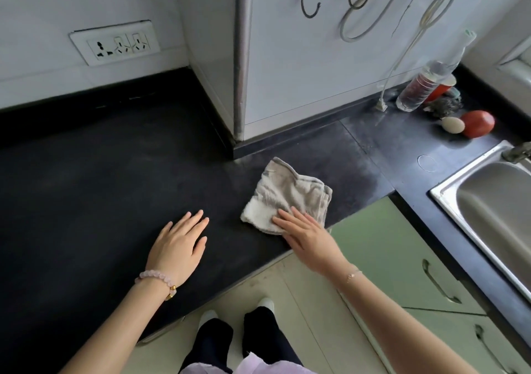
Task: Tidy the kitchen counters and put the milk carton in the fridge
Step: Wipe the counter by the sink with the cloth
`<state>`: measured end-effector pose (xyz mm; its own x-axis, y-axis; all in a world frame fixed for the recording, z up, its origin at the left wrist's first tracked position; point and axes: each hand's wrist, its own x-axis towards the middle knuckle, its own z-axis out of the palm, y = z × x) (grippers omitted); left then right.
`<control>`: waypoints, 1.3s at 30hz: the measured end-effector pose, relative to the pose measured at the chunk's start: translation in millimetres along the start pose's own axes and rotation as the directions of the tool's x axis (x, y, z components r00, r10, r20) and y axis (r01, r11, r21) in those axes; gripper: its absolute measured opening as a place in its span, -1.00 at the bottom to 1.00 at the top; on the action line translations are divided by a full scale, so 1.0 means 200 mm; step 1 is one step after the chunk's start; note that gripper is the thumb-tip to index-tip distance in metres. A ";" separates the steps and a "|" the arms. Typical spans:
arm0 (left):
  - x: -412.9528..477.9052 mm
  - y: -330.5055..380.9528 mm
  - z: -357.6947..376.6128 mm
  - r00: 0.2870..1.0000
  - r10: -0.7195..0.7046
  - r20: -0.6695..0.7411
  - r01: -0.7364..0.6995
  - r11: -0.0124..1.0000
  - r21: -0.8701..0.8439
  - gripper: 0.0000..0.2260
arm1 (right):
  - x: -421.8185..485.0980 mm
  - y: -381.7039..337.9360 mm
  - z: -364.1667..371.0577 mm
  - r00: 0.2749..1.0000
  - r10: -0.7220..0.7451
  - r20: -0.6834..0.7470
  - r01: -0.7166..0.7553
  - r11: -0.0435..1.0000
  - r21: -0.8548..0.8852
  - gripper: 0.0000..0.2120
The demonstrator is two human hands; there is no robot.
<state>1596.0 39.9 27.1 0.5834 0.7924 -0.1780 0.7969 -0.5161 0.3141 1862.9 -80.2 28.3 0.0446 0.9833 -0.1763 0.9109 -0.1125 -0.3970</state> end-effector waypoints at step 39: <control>0.05 0.03 0.07 0.999 -0.052 -0.018 0.052 0.999 -0.002 -0.60 | 0.36 0.48 -0.35 0.828 0.548 -0.120 -0.477 0.800 0.364 -0.62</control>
<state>1609.4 40.0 15.3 0.5385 0.8237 -0.1775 0.8256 -0.4737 0.3066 1982.1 -10.5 40.7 0.5853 0.7696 -0.2555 0.5581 -0.6109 -0.5616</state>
